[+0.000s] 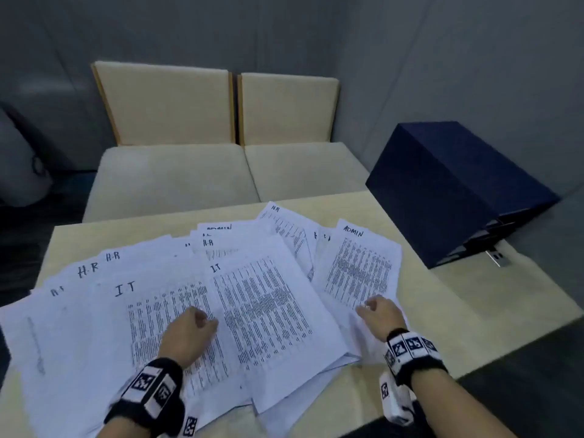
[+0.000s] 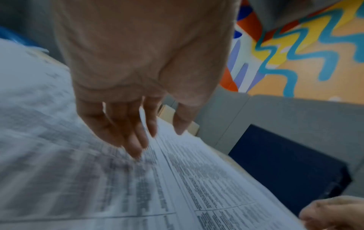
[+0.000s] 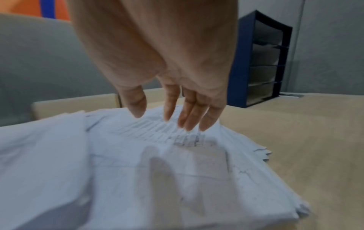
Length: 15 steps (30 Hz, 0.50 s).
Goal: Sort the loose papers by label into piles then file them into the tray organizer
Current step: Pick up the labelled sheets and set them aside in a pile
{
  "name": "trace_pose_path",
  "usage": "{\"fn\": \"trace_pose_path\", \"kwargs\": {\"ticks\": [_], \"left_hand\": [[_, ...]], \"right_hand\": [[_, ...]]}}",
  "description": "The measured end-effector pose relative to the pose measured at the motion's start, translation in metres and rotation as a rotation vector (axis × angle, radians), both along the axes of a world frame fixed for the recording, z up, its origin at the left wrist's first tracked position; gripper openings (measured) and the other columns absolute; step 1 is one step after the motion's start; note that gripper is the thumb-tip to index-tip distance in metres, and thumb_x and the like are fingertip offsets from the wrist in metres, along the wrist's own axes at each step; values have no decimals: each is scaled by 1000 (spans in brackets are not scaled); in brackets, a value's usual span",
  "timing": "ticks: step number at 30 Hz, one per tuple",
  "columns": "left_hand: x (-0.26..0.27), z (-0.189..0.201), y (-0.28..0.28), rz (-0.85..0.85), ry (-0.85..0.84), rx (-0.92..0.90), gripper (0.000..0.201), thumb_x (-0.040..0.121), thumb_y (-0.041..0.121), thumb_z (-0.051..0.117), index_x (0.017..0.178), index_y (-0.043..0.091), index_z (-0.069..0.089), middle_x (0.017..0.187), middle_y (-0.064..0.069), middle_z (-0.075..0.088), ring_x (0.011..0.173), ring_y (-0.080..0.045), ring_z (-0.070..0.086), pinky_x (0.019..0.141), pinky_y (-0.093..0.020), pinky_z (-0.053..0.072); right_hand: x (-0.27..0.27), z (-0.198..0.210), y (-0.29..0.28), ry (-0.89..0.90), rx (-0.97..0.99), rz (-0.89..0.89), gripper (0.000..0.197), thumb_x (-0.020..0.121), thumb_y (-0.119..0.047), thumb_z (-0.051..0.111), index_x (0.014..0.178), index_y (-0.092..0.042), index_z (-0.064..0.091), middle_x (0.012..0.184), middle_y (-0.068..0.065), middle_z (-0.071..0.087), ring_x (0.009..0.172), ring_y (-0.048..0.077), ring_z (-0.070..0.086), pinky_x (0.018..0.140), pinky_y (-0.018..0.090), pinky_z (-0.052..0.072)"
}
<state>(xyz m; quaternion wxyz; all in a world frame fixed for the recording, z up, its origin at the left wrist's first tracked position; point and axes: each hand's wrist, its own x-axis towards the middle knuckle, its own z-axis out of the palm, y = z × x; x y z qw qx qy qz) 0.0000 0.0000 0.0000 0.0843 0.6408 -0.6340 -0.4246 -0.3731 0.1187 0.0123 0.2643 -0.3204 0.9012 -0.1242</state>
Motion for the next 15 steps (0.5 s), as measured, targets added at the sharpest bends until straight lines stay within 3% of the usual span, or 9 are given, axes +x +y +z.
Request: {"fn": "trace_pose_path", "kwargs": {"ticks": [2, 6, 8, 11, 13, 15], "left_hand": [[-15, -10, -9, 90, -78, 12, 34, 93, 37, 65, 109, 8, 56, 97, -4, 64, 88, -23, 62, 79, -34, 52], [-42, -34, -21, 182, -170, 42, 49, 86, 48, 70, 99, 2, 60, 85, -8, 63, 73, -23, 62, 76, -40, 59], [-53, -46, -24, 228, -177, 53, 59, 81, 54, 71, 101, 0, 60, 93, -16, 66, 82, -33, 67, 78, -43, 59], [-66, -59, -30, 302, -157, 68, 78, 73, 62, 75, 106, -7, 60, 104, -28, 66, 94, -46, 67, 76, -46, 60], [-75, -59, -33, 332, -152, 84, 89, 65, 64, 78, 108, -11, 58, 107, -31, 65, 97, -49, 65, 76, -48, 59], [-81, -56, -34, 354, -144, 96, 95, 61, 67, 80, 108, -13, 57, 109, -33, 64, 99, -50, 64, 76, -50, 58]], "right_hand": [[-24, -4, -9, 47, 40, -168, 52, 92, -40, 67, 129, -6, 56, 132, 18, 55, 120, 36, 56, 97, 37, 46], [-72, -16, -26, -46, 144, -473, 97, 75, -59, 77, 141, -2, 36, 144, 24, 43, 129, 43, 49, 104, 51, 46], [-90, -21, -37, -84, 124, -562, 110, 66, -66, 81, 143, -2, 35, 146, 24, 41, 129, 44, 49, 104, 56, 46], [-105, -22, -63, -228, 6, -587, 105, 71, -57, 84, 143, 2, 37, 143, 25, 49, 126, 43, 54, 98, 46, 48], [-107, -19, -80, -343, -24, -528, 86, 78, -44, 84, 138, 6, 47, 129, 24, 59, 120, 42, 59, 94, 45, 49], [-106, -15, -97, -420, -39, -463, 59, 81, -29, 83, 121, 7, 59, 113, 18, 64, 105, 37, 63, 93, 44, 52]]}}
